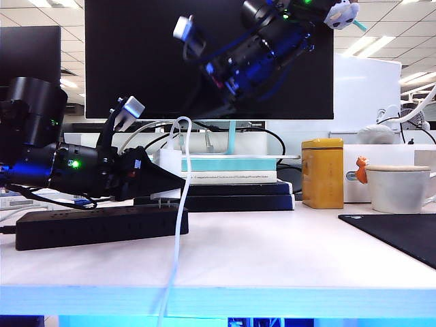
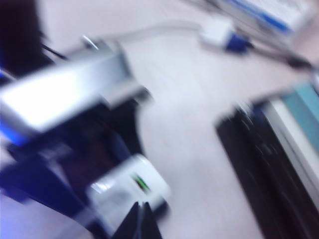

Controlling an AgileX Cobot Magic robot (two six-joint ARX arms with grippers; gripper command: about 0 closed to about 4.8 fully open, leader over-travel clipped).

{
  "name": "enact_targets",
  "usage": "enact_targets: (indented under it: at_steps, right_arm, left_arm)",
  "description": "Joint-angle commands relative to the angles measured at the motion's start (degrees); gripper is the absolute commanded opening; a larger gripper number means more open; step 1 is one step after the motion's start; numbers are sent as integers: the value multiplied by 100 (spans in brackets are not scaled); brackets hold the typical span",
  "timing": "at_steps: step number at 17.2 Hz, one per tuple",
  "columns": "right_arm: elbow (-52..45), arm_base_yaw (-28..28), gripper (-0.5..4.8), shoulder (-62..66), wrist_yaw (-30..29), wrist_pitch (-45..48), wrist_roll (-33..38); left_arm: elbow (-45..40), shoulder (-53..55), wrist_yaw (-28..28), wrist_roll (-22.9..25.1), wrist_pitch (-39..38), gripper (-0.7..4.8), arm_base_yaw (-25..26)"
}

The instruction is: Plug the white charger into the left socket.

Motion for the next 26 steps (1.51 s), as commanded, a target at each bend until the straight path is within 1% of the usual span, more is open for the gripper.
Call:
enact_targets:
  at_steps: [1,9,12,15,17,19,23,26]
  right_arm:
    - [22,92,-5,7,452,76,17]
    - [20,396,-5,170,487,162,35]
    - [20,433,-5,184,472,13,31]
    - [20,485,-5,188,479,-103,-11]
    - [20,507,-5,188,485,-125,-11]
    - [20,509,-5,203,525,-190,-11]
    - [20,511,-5,278,658,-439,-138]
    - [20,516,-5,295,651,-485,-240]
  left_arm:
    - [-13,31,31,-39,-219,176,-2]
    - [-15,31,50,-39,-223,176,-2]
    - [-15,31,50,-42,-221,176,-2]
    - [-17,31,195,-50,-221,176,-2]
    - [-20,31,210,-140,-219,176,-2]
    - [-24,28,306,-142,-223,176,-2]
    - [-24,28,306,-140,-354,176,-2]
    - [-24,28,304,22,-455,174,-2]
